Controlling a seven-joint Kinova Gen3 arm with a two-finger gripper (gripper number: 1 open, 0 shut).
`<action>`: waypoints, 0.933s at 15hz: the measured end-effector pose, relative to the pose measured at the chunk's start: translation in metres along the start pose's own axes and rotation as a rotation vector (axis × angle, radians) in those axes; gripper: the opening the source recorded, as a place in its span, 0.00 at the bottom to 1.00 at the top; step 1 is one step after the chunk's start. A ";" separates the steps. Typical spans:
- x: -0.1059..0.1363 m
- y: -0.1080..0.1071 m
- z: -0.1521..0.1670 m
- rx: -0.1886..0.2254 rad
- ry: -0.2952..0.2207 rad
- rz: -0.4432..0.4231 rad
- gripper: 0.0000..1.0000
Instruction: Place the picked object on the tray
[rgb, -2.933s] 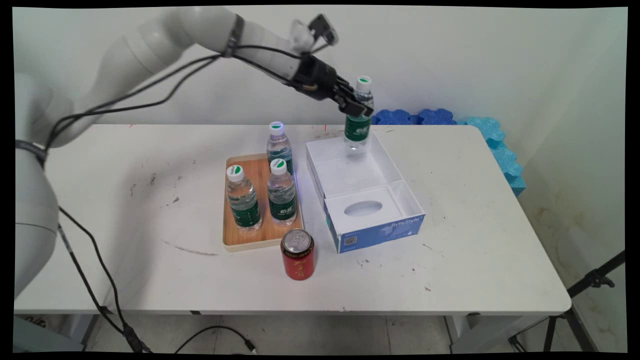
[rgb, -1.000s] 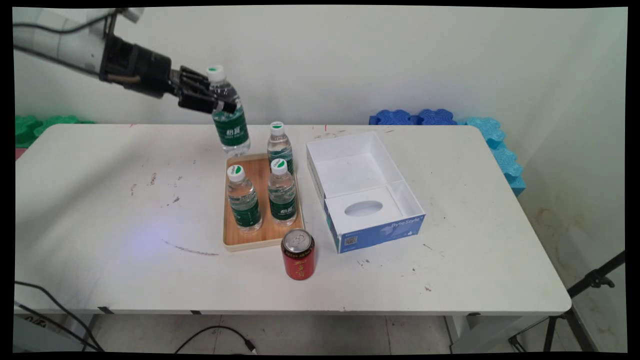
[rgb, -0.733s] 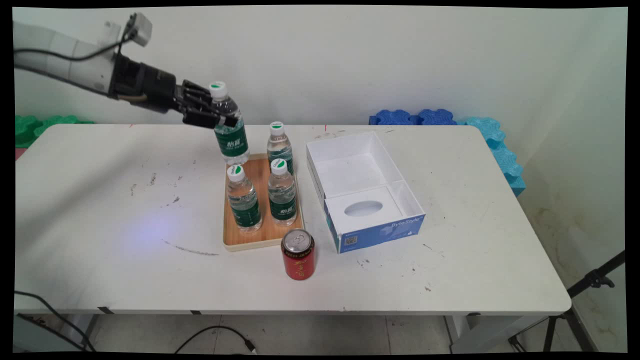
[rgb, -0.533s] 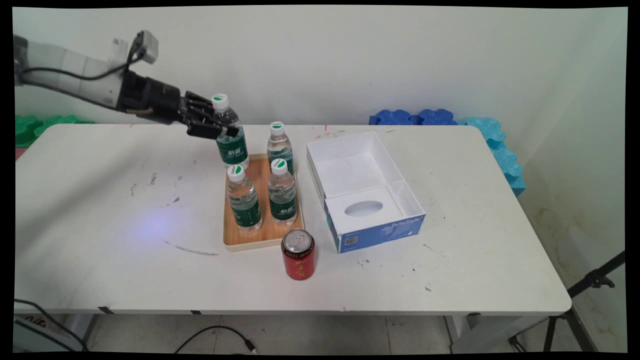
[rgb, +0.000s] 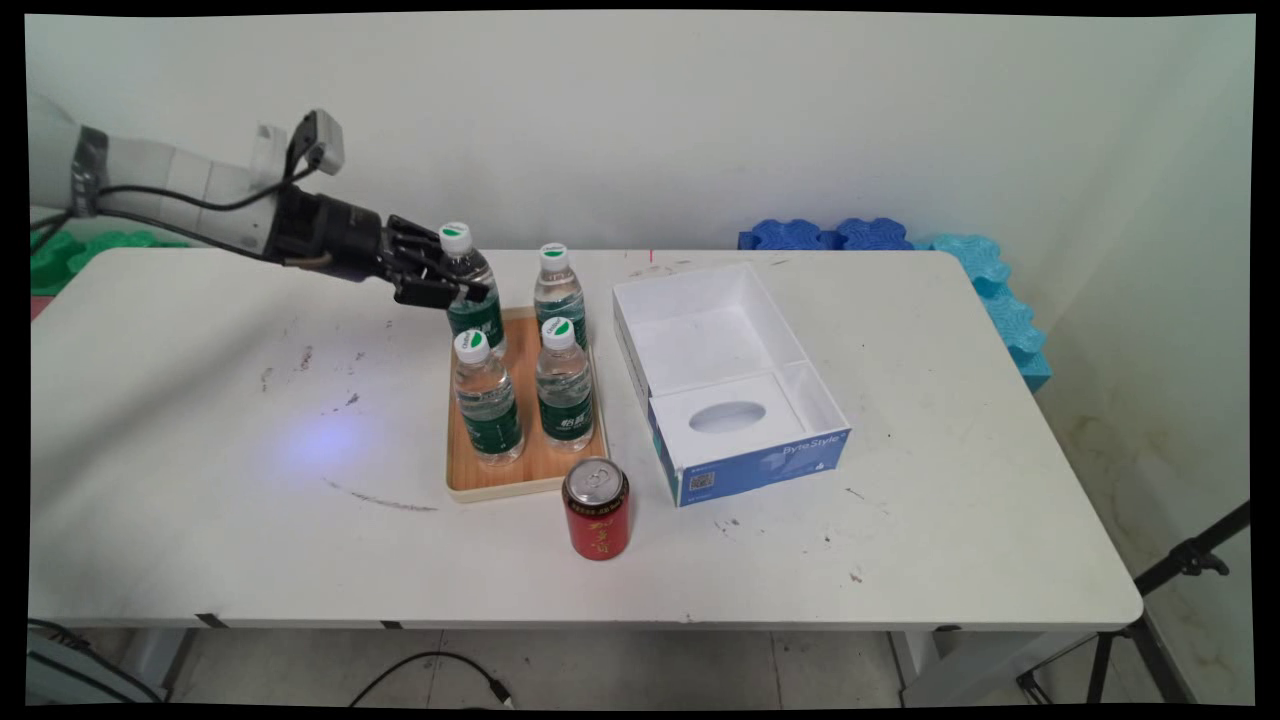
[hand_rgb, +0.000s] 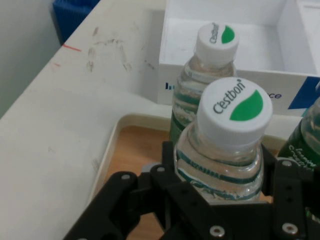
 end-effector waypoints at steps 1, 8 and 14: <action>-0.003 0.000 0.004 -0.001 0.000 -0.002 0.00; -0.019 0.002 0.026 -0.004 0.001 -0.011 0.00; -0.023 0.004 0.035 -0.003 0.003 -0.011 1.00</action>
